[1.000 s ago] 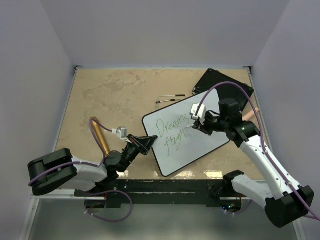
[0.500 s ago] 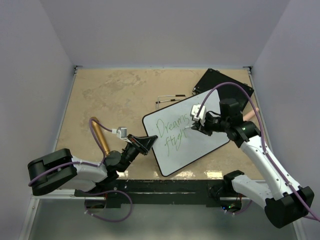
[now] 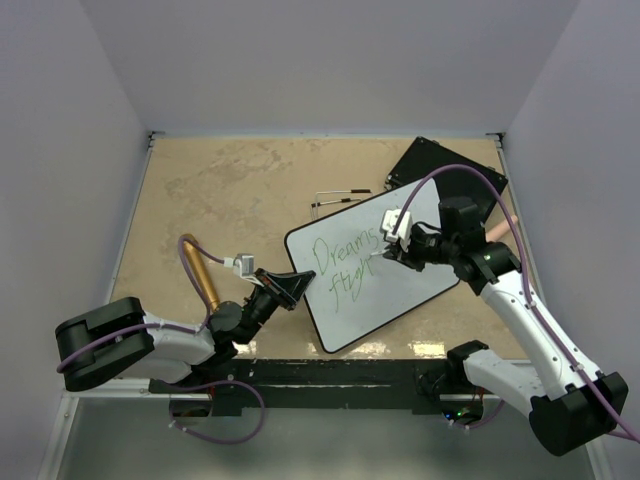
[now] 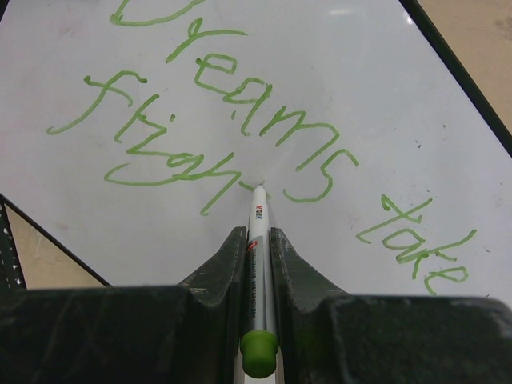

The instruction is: Write a sentence on the whiteboard

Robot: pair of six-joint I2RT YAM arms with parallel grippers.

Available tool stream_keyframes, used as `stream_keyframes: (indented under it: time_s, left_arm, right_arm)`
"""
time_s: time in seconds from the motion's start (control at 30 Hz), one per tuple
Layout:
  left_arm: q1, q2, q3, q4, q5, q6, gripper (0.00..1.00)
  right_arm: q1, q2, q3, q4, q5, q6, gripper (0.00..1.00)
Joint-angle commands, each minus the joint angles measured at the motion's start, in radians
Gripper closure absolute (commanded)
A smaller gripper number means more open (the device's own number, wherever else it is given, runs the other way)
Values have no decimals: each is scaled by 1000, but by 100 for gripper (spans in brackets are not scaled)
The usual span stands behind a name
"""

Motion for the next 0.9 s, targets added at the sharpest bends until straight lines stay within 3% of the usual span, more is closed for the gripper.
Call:
stream_keyframes:
  time_s: [0.0,0.43,0.67,0.87]
  left_arm:
    - [-1,14,-10,9,31,121,100]
    - [-1,13,-11,14,33,121,100]
    - [-1,13,-11,15,36,123,100]
    - [-1,11,-14,11,34,124,100]
  right_arm:
    - [-2,5,0,-48,-9,-50,100]
    - [-2,17,-27,-160,5,-147,100]
    - [-4,-9,-15,-112,92,-89,100]
    - [-2,-36,40,-155,28,-95,100]
